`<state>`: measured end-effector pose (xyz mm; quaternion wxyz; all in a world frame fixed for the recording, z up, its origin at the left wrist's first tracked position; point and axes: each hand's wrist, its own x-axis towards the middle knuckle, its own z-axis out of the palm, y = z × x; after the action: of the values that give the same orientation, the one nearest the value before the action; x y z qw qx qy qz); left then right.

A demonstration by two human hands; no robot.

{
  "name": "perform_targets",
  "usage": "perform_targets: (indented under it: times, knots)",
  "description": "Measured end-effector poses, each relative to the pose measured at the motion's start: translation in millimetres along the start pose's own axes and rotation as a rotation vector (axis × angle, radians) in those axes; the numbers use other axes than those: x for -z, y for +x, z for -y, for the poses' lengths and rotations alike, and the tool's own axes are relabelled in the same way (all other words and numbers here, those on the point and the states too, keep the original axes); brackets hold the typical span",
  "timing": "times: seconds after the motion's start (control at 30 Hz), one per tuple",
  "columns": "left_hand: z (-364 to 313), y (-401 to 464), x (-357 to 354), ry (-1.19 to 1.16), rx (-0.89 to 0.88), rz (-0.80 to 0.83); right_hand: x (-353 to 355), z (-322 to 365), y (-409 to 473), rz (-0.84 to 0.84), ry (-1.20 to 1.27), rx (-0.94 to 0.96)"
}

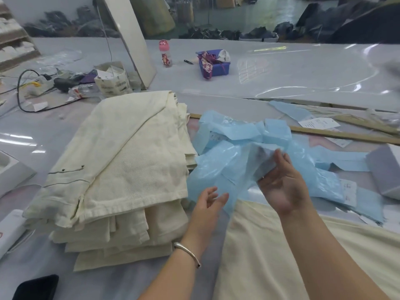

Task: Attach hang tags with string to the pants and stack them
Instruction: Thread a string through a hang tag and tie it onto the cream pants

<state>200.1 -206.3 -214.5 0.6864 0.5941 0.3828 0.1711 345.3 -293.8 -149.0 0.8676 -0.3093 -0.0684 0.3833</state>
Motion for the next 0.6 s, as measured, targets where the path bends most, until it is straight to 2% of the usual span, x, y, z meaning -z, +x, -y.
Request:
perform_targets:
  times: [0.07, 0.17, 0.23, 0.33, 0.43, 0.6]
  knots:
    - [-1, -2, -7, 0.162, -0.155, 0.031, -15, 18, -3, 0.058, 0.107, -0.005]
    - [-6, -7, -19, 0.303, -0.299, 0.091, -31, 37, -7, 0.134, 0.225, -0.018]
    - [-10, -8, -28, 0.462, -0.420, 0.007, -33, 38, -11, 0.118, 0.161, -0.015]
    - [-17, -8, -33, 0.366, -0.545, -0.079, -18, 31, -21, 0.065, 0.004, 0.008]
    - [-13, -8, -24, 0.285, -0.433, -0.119, 12, 24, -41, 0.044, -0.060, 0.025]
    - [0, -22, -4, 0.041, -0.142, -0.042, 59, 8, -81, -0.082, -0.236, -0.009]
